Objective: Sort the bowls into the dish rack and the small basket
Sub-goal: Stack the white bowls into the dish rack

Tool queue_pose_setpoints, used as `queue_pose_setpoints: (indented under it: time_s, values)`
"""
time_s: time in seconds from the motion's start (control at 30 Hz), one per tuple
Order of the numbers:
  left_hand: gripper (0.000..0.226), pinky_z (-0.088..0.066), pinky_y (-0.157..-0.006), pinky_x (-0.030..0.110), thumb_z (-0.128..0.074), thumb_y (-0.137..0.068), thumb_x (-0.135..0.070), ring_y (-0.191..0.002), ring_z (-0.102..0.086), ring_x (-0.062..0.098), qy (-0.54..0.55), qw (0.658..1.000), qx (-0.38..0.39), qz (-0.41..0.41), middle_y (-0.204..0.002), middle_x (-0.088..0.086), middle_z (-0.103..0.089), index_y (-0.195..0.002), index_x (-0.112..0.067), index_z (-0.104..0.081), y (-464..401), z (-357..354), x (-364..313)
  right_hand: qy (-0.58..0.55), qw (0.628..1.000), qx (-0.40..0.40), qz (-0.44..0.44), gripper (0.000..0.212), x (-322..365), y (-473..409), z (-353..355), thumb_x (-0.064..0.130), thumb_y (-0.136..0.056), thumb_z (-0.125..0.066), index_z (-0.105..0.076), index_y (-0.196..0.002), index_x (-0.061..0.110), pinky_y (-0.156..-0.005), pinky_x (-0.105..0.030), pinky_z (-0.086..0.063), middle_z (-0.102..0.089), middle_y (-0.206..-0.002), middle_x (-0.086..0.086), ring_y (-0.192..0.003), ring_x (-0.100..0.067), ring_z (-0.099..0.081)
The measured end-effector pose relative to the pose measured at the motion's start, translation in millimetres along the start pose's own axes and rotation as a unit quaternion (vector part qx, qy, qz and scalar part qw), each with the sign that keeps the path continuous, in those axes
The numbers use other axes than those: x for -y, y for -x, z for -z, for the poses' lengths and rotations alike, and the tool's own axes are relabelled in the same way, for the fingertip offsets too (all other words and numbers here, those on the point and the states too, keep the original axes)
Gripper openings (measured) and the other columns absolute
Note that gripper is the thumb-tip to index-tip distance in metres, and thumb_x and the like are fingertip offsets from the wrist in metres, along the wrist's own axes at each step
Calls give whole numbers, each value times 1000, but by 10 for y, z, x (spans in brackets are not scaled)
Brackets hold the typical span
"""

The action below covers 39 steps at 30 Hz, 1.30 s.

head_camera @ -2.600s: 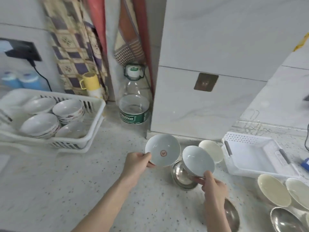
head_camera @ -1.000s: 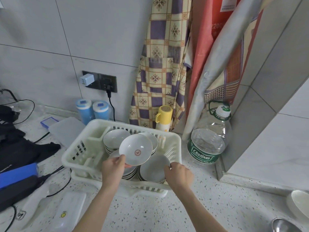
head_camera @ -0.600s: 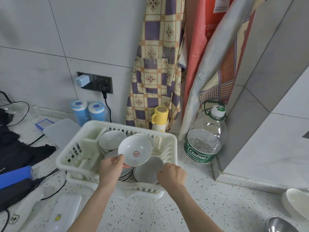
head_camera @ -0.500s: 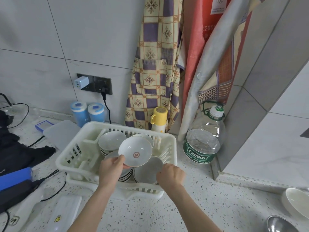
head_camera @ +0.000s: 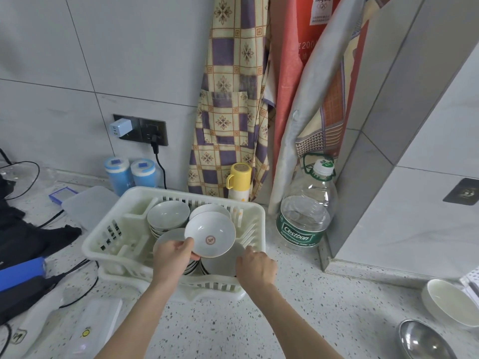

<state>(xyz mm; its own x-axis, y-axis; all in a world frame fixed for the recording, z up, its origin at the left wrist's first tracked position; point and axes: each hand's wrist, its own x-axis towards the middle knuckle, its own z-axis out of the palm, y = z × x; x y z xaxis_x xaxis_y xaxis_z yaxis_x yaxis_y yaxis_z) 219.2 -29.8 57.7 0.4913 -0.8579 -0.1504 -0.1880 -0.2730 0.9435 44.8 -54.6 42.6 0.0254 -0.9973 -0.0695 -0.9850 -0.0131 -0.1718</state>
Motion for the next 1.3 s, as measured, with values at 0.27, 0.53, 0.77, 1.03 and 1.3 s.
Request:
queue_pose_setpoints:
  time_s: [0.27, 0.53, 0.77, 1.03, 1.3]
  values:
    - [43, -41, -54, 26, -52, -85, -26, -55, -58, 19, -75, 996, 37, -5, -51, 1, -70, -47, -18, -71, 6, -11, 15, -444, 890, 74, -65, 32, -197, 7, 298, 42, -99, -30, -55, -101, 24, -82, -38, -45, -72, -84, -4, -92, -19, -63]
    - [48, -37, -51, 23, -50, -85, -30, -60, -69, 17, -145, 985, 94, -27, -48, -3, -68, -39, -25, -63, 46, -89, -50, -316, 945, 80, 1, 39, -172, -24, 253, 21, -87, -47, -58, -124, 21, -48, -23, -34, -54, -66, 7, -57, -10, -48]
    - [32, -39, -52, 33, -54, -86, -25, -66, -65, 33, -211, 972, 76, -64, -60, 10, -69, -57, -13, -54, 26, -105, -49, -306, 952, -5, 9, 39, -139, -37, 210, 12, -89, -44, -47, -127, 19, -52, -29, -34, -47, -61, 5, -59, -17, -47]
    - [27, -43, -57, 24, -58, -89, -40, -71, -61, 7, -321, 941, 22, -105, -70, -11, -64, -113, -30, -62, 22, -109, -29, -226, 974, -2, -6, 42, -106, -125, 232, 13, -87, -41, -47, -128, 22, -61, -30, -39, -62, -81, -1, -74, -22, -56]
    - [4, -36, -73, 32, -56, -87, -28, -83, -64, 20, -406, 906, 13, -118, -77, -2, -72, -86, -30, -52, -12, -209, 40, -164, 986, 13, -27, 41, -59, -194, 80, 14, -84, -42, -52, -123, 24, -62, -29, -40, -70, -90, -1, -81, -25, -64]
